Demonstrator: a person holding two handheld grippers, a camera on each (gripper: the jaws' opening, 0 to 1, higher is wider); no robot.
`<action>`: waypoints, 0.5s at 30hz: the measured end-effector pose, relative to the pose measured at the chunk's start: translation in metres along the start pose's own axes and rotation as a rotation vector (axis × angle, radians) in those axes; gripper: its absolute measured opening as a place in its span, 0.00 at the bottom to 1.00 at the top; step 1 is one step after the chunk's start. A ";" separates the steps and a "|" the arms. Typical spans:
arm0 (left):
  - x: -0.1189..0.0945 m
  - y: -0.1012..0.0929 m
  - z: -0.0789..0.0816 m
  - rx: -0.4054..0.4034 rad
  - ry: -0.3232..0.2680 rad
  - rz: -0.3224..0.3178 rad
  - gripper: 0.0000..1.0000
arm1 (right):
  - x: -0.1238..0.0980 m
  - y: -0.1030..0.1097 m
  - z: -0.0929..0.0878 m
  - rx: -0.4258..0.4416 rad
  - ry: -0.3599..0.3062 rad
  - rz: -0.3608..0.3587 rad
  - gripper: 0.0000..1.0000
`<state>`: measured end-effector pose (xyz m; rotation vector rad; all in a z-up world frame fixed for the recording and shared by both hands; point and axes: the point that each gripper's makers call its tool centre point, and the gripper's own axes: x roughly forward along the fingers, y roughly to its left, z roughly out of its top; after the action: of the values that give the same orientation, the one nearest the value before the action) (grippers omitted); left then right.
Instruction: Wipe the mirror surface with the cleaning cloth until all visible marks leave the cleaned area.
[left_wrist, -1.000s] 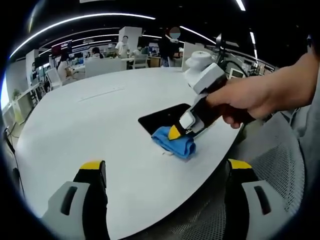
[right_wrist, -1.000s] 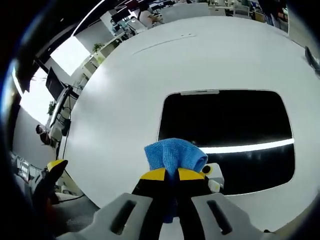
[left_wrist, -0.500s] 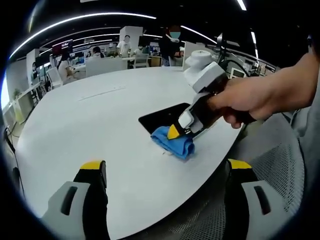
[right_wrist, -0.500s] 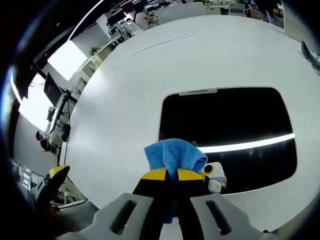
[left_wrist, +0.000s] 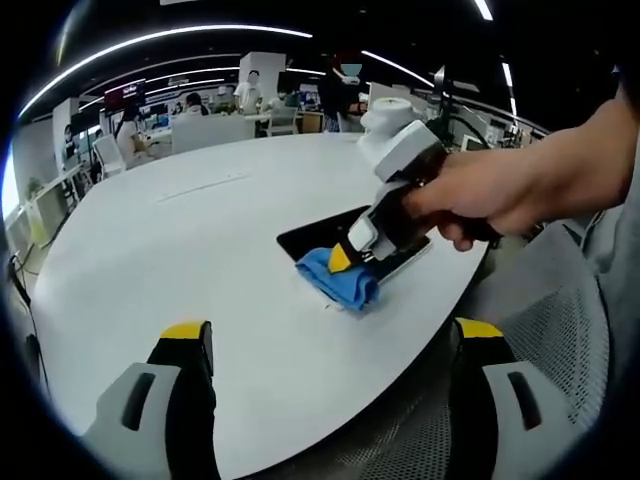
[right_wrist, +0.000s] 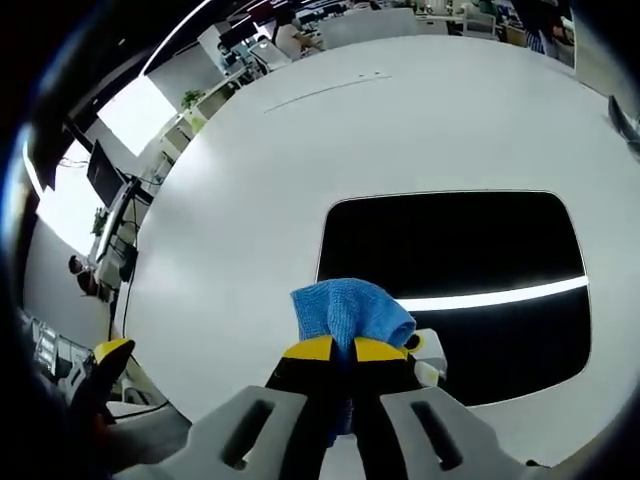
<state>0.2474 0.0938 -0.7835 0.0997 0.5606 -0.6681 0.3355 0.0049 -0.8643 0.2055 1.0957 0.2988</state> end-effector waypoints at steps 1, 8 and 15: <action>0.000 0.000 0.000 -0.001 -0.001 -0.001 0.98 | 0.000 0.000 0.001 -0.001 0.000 -0.001 0.00; 0.002 0.002 0.003 -0.008 -0.010 0.006 0.98 | 0.008 -0.002 0.018 -0.009 -0.010 -0.012 0.00; 0.001 0.001 0.006 -0.020 -0.029 0.011 0.99 | 0.012 -0.005 0.029 -0.025 -0.014 -0.022 0.00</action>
<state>0.2518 0.0926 -0.7794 0.0739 0.5388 -0.6524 0.3672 0.0040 -0.8633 0.1733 1.0794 0.2907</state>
